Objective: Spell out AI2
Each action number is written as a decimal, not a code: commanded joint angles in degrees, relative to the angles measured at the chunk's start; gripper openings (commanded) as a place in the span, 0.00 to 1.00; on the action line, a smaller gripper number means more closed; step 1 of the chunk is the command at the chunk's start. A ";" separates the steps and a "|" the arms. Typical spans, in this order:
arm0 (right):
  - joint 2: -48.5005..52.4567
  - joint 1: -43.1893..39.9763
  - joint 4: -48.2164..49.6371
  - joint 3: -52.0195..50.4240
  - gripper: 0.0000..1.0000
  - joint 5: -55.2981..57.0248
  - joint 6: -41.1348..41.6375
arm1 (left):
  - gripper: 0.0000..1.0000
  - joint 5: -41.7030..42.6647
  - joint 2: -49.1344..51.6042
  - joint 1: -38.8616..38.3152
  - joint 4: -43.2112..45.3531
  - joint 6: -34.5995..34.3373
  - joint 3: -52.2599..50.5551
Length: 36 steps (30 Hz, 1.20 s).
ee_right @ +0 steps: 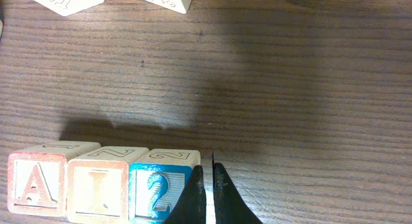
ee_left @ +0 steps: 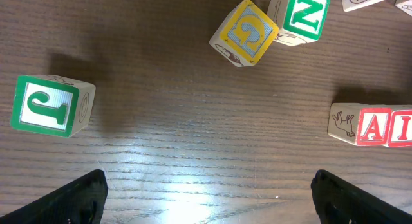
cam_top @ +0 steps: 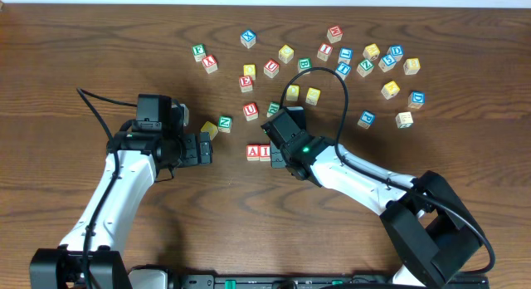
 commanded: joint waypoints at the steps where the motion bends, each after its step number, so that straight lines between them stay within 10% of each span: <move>1: 0.44 0.31 0.15 -0.37 0.01 0.15 -0.70 | 0.99 0.66 0.04 0.20 -0.15 0.52 -0.46; 36: -13.20 -5.88 -2.95 1.42 0.01 10.08 -12.33 | 0.99 0.66 0.04 0.20 -0.15 0.52 -0.46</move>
